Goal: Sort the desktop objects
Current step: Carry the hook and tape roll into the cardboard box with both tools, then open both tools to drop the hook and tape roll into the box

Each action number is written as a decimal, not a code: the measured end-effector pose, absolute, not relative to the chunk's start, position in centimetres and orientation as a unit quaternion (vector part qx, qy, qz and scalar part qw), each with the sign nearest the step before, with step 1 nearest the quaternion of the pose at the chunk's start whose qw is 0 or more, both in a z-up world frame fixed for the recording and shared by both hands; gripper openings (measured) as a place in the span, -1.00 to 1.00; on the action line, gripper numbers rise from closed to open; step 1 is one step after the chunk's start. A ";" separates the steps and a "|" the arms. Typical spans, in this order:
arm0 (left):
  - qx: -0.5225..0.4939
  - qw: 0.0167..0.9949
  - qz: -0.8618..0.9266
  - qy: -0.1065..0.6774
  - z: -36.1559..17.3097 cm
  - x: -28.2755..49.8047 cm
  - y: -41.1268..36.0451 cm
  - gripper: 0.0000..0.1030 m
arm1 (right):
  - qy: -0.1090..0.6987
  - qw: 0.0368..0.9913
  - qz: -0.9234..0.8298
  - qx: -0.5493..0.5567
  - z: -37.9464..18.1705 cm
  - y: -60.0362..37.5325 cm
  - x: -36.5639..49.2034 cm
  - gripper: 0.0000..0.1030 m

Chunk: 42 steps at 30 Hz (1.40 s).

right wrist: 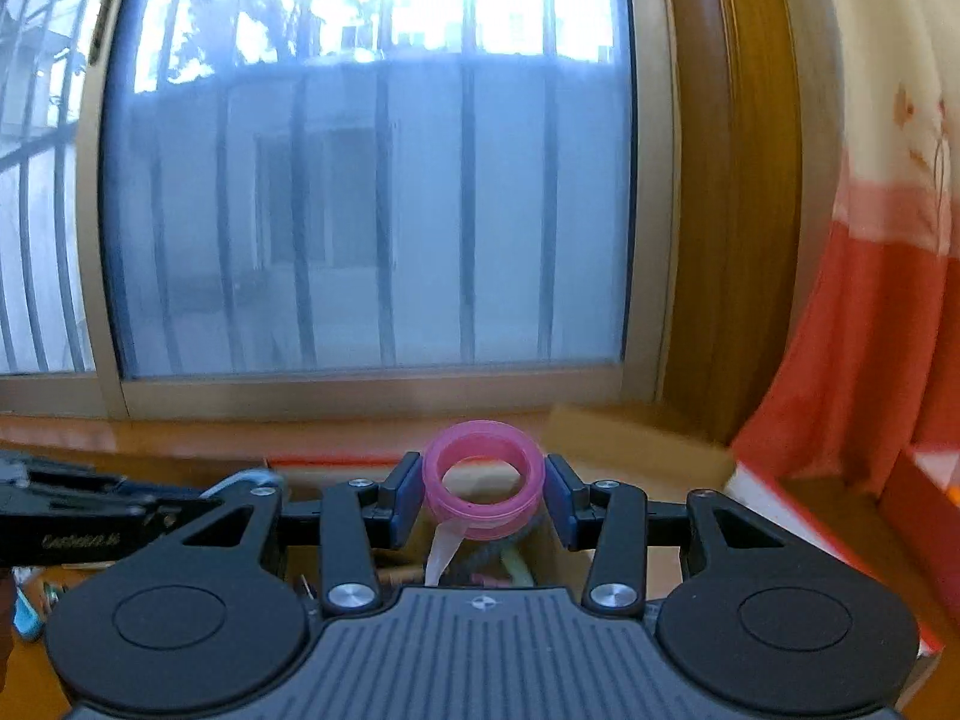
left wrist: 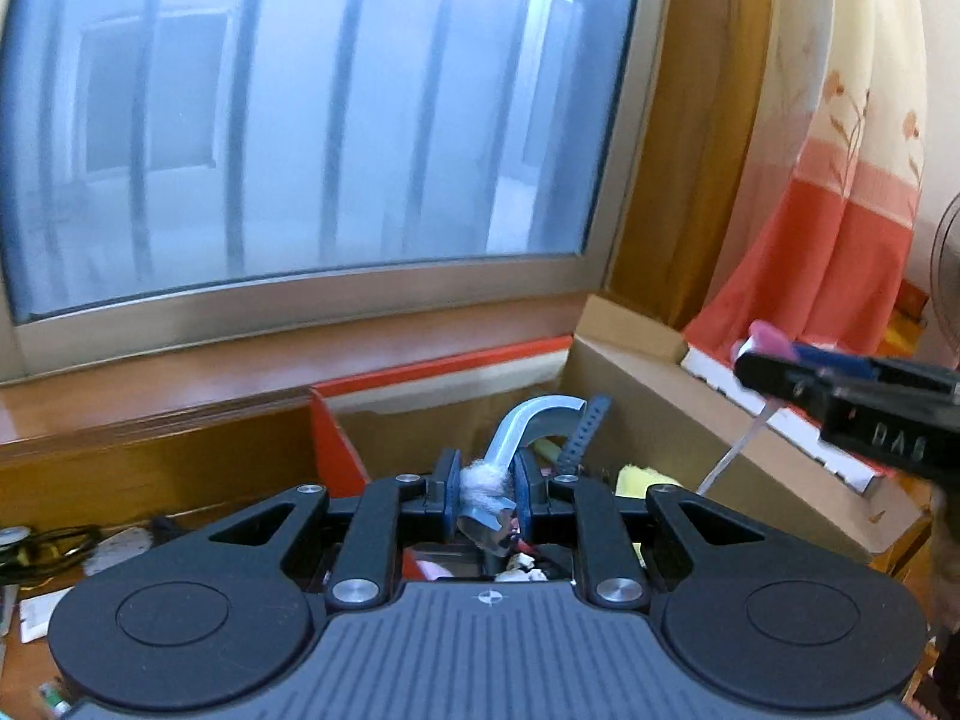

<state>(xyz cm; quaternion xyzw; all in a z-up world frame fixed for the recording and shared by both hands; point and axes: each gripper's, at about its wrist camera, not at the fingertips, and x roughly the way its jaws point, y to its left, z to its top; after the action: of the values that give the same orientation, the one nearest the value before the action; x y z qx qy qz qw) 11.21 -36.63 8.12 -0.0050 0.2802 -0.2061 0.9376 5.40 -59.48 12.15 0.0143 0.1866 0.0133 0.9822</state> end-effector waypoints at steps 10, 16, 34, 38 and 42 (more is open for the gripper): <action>0.019 0.931 -0.187 0.314 6.0 15.8 -38.9 -0.61 | 0.266 0.962 0.025 0.047 6.9 -60.6 11.3 -0.12; 0.013 0.928 -0.178 0.325 5.5 17.4 -39.0 -0.48 | 0.285 0.957 0.037 0.038 5.8 -59.0 12.9 -0.11; 0.007 0.943 -0.164 0.289 7.4 10.9 -36.7 0.39 | 0.273 0.961 0.041 0.033 7.3 -57.8 8.5 0.52; 0.015 0.948 -0.148 0.281 7.8 8.5 -34.8 0.49 | 0.274 0.960 0.036 0.035 7.6 -56.8 7.4 0.55; 0.019 0.951 -0.132 0.279 8.0 6.3 -32.4 0.56 | 0.266 0.962 0.045 0.045 8.4 -54.7 6.2 0.55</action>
<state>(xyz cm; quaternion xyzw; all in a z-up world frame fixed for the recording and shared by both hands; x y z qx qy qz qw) 6.31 -32.40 7.99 0.0190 0.2786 -0.1322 0.9511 6.17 -54.68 8.37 0.0452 0.2656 0.0447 0.9620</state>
